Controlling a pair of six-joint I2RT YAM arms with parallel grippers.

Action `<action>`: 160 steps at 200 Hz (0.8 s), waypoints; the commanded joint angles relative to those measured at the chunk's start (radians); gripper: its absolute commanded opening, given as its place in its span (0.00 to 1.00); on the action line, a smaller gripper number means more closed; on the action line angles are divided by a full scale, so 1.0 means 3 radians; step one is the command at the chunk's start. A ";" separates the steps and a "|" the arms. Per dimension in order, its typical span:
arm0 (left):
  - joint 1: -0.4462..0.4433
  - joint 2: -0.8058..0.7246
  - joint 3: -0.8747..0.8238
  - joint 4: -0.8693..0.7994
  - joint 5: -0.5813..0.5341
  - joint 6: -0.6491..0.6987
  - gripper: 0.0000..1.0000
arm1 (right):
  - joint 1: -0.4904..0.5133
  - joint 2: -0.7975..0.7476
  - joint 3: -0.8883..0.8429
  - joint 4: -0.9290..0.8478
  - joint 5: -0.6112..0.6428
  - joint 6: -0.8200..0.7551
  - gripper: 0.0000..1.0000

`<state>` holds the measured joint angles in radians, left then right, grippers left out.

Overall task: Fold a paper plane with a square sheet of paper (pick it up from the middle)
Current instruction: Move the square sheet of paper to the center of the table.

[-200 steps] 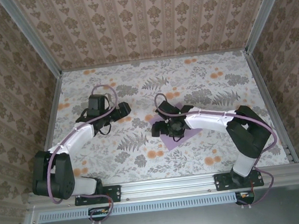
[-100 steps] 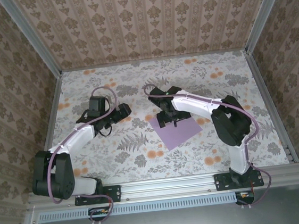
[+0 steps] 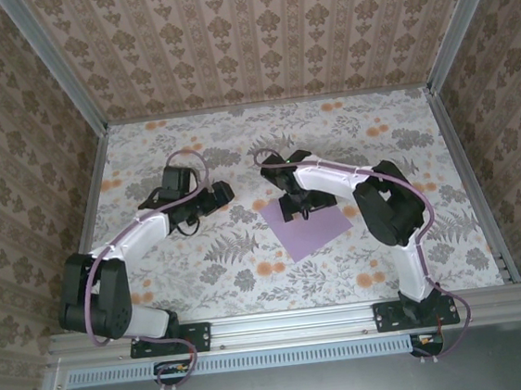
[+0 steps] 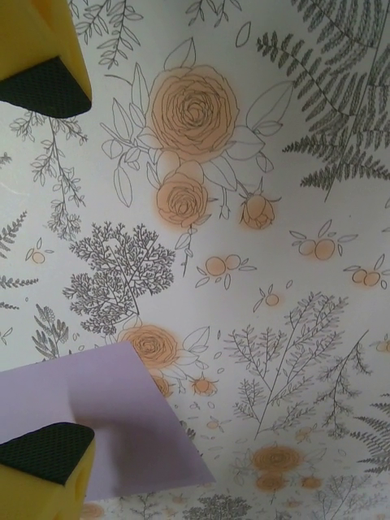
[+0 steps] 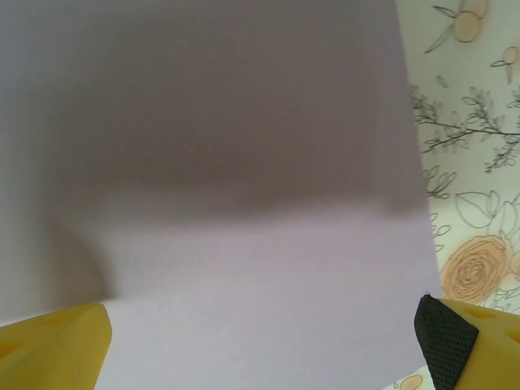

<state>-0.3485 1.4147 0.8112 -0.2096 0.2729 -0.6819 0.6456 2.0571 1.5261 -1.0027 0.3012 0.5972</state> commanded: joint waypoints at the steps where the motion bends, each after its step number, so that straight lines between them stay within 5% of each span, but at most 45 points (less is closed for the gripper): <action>1: -0.0045 0.0038 0.0109 -0.0114 -0.0025 -0.0053 1.00 | -0.0072 0.0097 0.0009 -0.0134 0.0253 0.0191 0.99; 97: -0.0101 0.0072 0.0137 -0.0171 -0.0038 -0.0054 1.00 | -0.0326 -0.0296 -0.0711 -0.0093 0.0300 0.0761 0.97; 160: -0.0123 0.0079 0.0134 -0.0157 -0.0007 -0.0054 1.00 | -0.0332 -0.1064 -0.0969 0.0601 -0.0806 -0.0451 1.00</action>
<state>-0.3782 1.4277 0.8253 -0.2405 0.2657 -0.6823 0.5415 1.8038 1.2568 -0.9115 0.2314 0.6094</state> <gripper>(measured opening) 0.999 0.996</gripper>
